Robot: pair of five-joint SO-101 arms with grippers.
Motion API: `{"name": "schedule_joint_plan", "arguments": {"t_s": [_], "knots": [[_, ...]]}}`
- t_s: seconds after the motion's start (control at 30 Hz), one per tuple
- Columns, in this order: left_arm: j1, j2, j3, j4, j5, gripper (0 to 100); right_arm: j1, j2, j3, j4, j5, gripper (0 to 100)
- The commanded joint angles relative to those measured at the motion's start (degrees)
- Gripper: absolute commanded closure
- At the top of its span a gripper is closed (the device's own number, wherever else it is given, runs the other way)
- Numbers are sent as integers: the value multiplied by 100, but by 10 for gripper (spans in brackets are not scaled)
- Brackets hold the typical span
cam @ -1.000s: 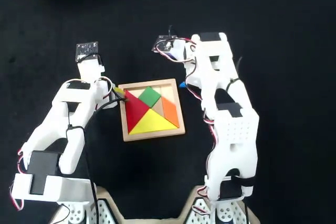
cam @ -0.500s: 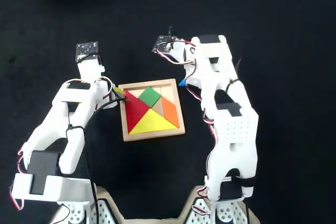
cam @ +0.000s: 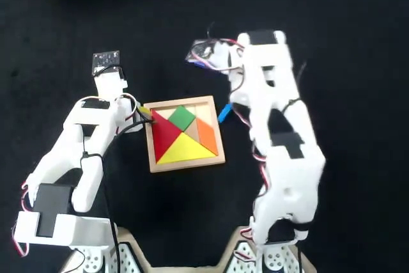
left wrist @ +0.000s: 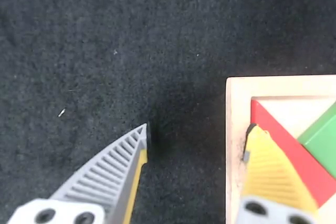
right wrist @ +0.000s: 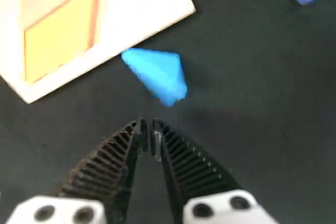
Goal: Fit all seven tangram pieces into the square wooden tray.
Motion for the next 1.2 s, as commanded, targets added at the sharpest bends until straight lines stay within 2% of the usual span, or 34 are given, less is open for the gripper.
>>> {"name": "schedule_joint_plan", "arguments": {"t_s": [0.0, 0.17, 0.33, 0.53, 0.7, 0.8, 0.87, 1.03, 1.17], "knots": [[-31, -18, -365, 26, 53, 707, 378, -796, -48, 97, -149, 987], [-31, -18, -356, 26, 53, 707, 492, -1068, 57, 79, -536, 987], [-40, -26, -347, 26, 53, 707, 396, -567, 690, -554, -554, 987], [-31, -18, -365, 26, 53, 707, 211, -215, 778, -642, -510, 975], [-31, -18, -365, 26, 53, 707, -70, -646, 1130, -457, 879, 771], [-31, -18, -365, 26, 53, 707, -202, -1033, 1692, -431, 1925, 694], [-31, -18, -365, 26, 53, 707, -229, -1218, 2026, -615, 2347, 696], [-31, -18, -365, 26, 53, 707, -211, -1305, 2589, -1495, 2418, 711], [-31, -18, -365, 26, 53, 707, -431, -1305, 2800, -1635, 2611, 713]]}}
